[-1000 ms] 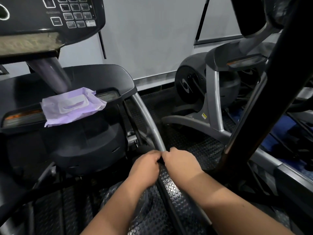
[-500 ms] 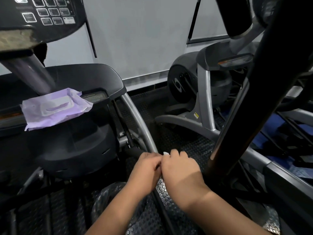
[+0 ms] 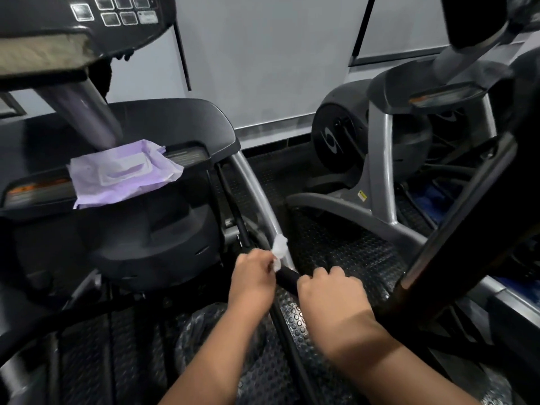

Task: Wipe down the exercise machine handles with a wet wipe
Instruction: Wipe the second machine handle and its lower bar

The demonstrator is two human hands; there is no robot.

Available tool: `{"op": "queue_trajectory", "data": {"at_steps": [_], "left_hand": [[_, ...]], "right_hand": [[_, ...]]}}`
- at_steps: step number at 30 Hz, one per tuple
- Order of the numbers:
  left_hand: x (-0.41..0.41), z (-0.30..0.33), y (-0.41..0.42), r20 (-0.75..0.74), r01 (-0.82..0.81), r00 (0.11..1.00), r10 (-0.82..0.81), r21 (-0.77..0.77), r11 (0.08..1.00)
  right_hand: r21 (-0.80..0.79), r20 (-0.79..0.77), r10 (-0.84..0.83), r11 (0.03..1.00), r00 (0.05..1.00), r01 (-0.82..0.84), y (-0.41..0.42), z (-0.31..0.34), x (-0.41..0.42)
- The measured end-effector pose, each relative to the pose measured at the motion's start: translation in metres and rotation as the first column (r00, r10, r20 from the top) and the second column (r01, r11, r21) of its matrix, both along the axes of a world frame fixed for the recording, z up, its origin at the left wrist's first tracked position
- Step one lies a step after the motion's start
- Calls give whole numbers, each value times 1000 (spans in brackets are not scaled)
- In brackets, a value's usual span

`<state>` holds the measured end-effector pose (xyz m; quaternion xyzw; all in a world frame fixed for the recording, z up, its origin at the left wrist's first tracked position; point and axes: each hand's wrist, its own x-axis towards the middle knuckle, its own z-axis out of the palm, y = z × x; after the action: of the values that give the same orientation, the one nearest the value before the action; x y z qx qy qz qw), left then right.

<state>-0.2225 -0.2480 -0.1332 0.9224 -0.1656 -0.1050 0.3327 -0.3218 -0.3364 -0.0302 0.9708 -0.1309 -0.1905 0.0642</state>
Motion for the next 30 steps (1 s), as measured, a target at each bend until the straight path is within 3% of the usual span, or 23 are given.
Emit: {"op": "queue_trajectory", "data": {"at_steps": [2,7,9,13,16,18,20,24,27,30], "left_hand": [[2,-4,-1,-27,-116,993,116,1,993],[-44,-11,-7,1,-229,970,242,-324,918],[-41,-13,-11,-120,-400,915,384,-387,831],[-18,-30,-18,-426,-682,721,546,-298,668],[-40,-23,-28,-648,-826,550,527,-327,459],[-49,-9,-31,-786,-870,480,391,-370,325],[-38,-6,-30,-857,-895,430,286,-362,260],[-27,-9,-26,-919,-947,291,266,-235,220],[-50,4,-31,-937,-929,299,180,-244,277],[-50,9,-31,-923,-923,321,213,-254,289]], "right_hand": [[17,0,10,1000,1000,-10,0,1,1],[38,15,35,999,999,-36,2,1,2],[30,3,48,998,999,-48,4,1,3],[15,-4,72,997,997,-71,6,0,4],[25,-7,76,997,997,-76,5,0,4],[34,-16,84,996,996,-84,5,2,8],[44,-24,96,995,995,-95,5,4,11],[35,-8,126,991,992,-126,5,2,12],[18,-20,124,992,992,-124,6,-2,12],[19,-35,140,990,990,-139,6,-1,13]]}}
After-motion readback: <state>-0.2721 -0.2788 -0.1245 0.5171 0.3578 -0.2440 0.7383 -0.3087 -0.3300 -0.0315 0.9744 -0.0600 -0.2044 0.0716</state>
